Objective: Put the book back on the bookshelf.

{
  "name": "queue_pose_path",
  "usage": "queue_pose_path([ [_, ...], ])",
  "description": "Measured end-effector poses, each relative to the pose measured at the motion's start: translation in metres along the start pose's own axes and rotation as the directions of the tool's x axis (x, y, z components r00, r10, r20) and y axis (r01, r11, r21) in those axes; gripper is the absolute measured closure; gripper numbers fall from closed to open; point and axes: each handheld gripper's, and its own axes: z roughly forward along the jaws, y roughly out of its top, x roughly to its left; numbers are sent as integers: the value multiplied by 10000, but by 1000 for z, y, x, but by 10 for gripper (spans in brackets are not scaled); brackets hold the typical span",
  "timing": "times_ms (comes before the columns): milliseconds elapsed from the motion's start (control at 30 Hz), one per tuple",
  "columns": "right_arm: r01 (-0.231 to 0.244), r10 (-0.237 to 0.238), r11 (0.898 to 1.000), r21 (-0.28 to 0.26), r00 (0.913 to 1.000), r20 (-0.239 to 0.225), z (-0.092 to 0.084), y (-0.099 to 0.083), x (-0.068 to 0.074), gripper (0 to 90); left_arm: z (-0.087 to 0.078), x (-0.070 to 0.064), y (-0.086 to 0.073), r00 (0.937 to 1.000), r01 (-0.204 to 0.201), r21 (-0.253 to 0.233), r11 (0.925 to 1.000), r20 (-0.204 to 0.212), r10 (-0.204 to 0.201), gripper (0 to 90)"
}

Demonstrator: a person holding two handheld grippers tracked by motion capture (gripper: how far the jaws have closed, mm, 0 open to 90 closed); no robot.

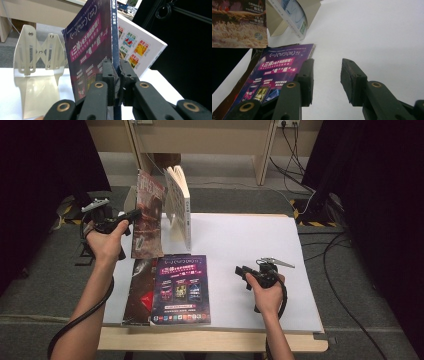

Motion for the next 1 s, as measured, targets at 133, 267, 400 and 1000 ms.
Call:
queue_pose_path([
  [133,1,-1,10000,-7,10000,36,-1,-1,-3,634,9,0,6,9999,-112,-120,9999,-133,110,845],
  [267,-94,94,9999,-64,10000,21,-3,0,-3,634,17,0,9,9996,-139,-199,9997,-259,133,845],
  [400,-61,62,9999,-109,10000,25,-5,0,-5,632,24,-2,11,9979,-363,-176,9992,-538,353,845],
  [1000,-175,175,9998,-31,9998,84,-6,0,-9,627,36,5,12,9963,-344,-77,9994,-786,337,845],
])
